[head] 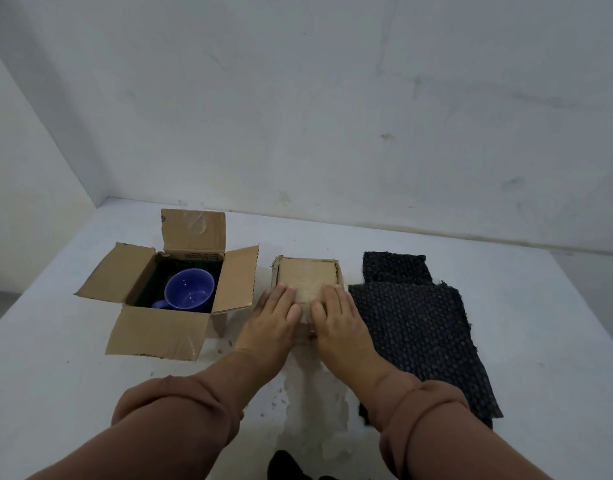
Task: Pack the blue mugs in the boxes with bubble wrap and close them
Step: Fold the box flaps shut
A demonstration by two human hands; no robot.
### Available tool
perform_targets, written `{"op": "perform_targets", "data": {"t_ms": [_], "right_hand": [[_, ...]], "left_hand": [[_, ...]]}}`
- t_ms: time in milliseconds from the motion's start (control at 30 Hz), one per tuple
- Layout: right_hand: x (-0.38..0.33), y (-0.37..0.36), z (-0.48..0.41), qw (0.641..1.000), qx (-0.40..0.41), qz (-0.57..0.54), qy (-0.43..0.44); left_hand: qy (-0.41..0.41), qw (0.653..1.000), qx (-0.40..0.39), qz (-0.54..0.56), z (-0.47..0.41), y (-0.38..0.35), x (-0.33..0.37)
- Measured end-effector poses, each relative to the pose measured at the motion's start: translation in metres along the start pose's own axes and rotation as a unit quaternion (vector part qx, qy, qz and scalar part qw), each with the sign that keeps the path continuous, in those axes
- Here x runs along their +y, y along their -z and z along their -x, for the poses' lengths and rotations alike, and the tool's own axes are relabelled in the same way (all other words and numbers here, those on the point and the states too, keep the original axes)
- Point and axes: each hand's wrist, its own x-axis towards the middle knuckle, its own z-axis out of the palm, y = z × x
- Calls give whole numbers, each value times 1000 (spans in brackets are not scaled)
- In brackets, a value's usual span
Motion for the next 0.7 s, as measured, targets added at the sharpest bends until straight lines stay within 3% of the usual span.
{"op": "perform_targets", "data": {"t_ms": [300, 433, 567, 633, 700], "right_hand": [[-3, 10, -8, 997, -63, -44, -31], [10, 25, 1, 984, -89, -151, -20], [43, 44, 26, 924, -120, -299, -206], [68, 43, 42, 884, -164, -300, -319], [86, 43, 55, 862, -224, -266, -369]], "left_hand": [[-5, 1000, 23, -1, -1, -1, -1], [22, 1000, 20, -1, 2, 2, -3], [48, 996, 15, 67, -1, 15, 7], [29, 995, 34, 84, -5, 22, 21], [-32, 986, 84, 139, -13, 21, 42]]}}
